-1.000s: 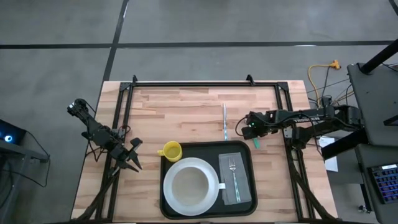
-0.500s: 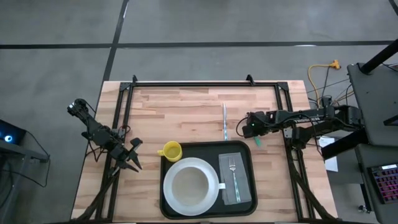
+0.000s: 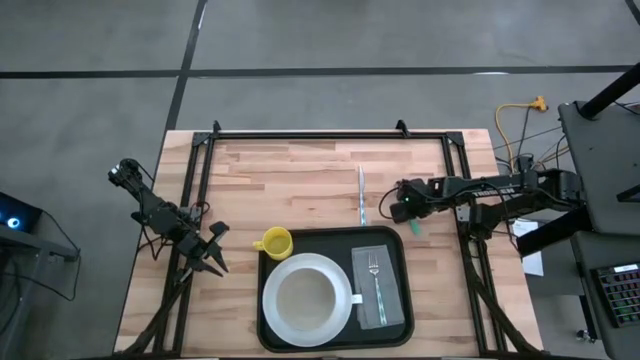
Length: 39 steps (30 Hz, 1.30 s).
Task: Set up tray
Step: Put the blue spoon on the gray napkin to the left of the blue fork
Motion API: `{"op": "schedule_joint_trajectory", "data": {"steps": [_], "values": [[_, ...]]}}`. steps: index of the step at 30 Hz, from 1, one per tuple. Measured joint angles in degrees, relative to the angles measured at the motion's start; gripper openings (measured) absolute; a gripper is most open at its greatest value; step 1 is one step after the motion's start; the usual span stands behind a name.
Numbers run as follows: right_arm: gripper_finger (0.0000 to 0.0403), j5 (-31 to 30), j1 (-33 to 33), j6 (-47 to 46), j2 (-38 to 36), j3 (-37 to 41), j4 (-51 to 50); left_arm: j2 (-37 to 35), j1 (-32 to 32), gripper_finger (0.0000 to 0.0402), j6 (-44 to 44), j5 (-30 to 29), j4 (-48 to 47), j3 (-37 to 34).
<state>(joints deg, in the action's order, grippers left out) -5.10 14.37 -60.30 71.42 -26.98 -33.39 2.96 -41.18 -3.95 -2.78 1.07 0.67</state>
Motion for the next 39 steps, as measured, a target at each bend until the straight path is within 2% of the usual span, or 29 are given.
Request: {"op": "schedule_joint_trajectory", "data": {"steps": [3, 17, 29, 39], "values": [[0.0068, 0.4, 0.0, 3.2, 0.0, 0.0, -1.3, 0.0, 0.0, 0.0048, 0.0, 0.0, 0.0, 0.0], [0.0068, 2.7, 0.0, 4.7, 0.1, 0.0, -4.0, 0.0, 0.0, 0.0048, 0.0, 0.0, 0.0, 0.0], [0.0067, 1.9, 0.0, 7.2, 5.7, -1.8, -5.4, 0.0, 0.0, 0.0048, 0.0, 0.0, 0.0, 0.0], [0.0039, 0.2, 0.0, 7.0, 5.4, -6.6, -14.3, 0.0, 0.0, 0.0048, 0.0, 0.0, 0.0, 0.0]]}}
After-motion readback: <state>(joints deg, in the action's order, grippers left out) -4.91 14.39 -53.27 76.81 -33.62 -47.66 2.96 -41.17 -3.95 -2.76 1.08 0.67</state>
